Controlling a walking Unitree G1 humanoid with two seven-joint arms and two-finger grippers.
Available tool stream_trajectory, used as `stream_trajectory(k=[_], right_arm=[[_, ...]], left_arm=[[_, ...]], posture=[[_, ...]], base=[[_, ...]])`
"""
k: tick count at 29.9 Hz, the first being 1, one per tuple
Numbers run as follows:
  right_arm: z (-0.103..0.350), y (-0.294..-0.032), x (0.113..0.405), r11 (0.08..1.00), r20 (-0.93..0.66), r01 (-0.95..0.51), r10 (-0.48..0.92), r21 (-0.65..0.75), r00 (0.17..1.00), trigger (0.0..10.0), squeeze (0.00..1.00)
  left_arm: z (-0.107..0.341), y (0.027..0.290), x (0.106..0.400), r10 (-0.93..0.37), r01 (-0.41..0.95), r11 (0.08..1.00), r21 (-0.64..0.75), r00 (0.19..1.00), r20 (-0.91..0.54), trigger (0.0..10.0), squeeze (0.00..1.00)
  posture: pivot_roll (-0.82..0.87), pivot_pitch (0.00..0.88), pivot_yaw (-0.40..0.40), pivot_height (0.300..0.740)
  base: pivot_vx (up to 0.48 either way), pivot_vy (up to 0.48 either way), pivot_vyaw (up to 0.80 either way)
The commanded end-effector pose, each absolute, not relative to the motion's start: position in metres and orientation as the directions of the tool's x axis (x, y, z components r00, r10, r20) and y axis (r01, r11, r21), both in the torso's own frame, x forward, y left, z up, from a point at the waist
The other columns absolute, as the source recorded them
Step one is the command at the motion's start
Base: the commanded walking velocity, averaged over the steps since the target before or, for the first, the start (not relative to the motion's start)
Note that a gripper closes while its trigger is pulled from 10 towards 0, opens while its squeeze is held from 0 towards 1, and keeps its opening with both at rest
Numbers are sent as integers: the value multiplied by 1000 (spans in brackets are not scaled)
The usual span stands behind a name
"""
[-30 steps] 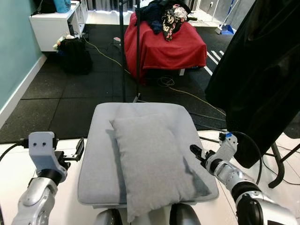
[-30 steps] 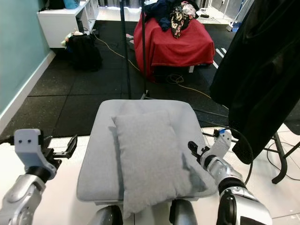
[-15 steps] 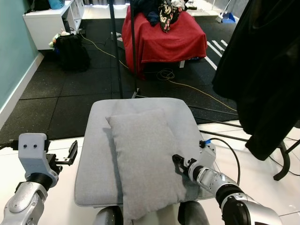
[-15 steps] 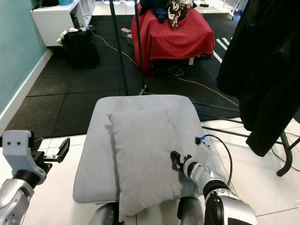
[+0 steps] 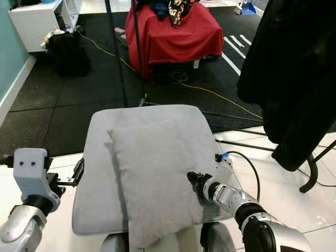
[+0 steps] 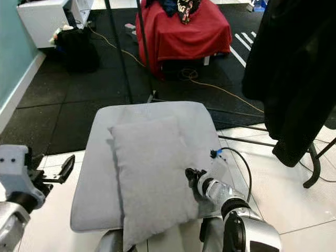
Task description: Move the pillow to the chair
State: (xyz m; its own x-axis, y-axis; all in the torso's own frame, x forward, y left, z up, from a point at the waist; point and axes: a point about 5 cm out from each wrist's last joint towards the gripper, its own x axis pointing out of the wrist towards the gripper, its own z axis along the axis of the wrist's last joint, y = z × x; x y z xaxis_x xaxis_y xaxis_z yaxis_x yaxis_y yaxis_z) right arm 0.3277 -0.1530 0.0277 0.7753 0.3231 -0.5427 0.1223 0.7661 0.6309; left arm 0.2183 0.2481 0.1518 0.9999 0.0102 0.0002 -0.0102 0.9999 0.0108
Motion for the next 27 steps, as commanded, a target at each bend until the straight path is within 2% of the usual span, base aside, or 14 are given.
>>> stream_trajectory(k=[1,12,15,17,20,22,25,27], right_arm=[[23,-146,324,750,-557,139,339,647,758,0,0],[36,-153,334,756,-497,70,355,651,792,0,0],[60,-151,349,772,-407,-82,419,631,812,0,0],[64,-150,351,772,-392,-107,431,626,813,0,0],[111,-145,374,724,-189,-309,517,616,835,0,0],[111,-145,374,724,-189,-309,517,616,835,0,0],[146,-143,386,701,-51,-441,561,561,826,0,0],[154,-142,388,697,-25,-462,566,549,824,0,0]], left_arm=[[151,252,216,17,-16,1000,20,1000,-20,10000,0],[149,241,222,6,-6,1000,2,1000,-25,10000,0],[151,240,227,14,-14,1000,-19,1000,-11,10000,0],[152,240,227,15,-15,1000,-22,1000,-8,10000,0],[153,233,234,8,-7,999,-43,1000,14,10000,0],[153,233,234,8,-7,999,-43,1000,14,10000,0],[153,224,242,-3,5,998,-67,999,34,10000,0],[154,222,244,-5,8,997,-76,999,40,10000,0]], posture=[[52,180,10,485],[20,175,-12,485],[-1,169,-24,485],[-1,169,-24,485],[-31,143,-42,485],[-31,143,-42,485],[-55,115,-55,485],[-55,115,-55,485]], base=[[0,0,0],[0,0,0],[0,0,0],[0,0,0],[0,0,0],[0,0,0],[0,0,0],[0,0,0]])
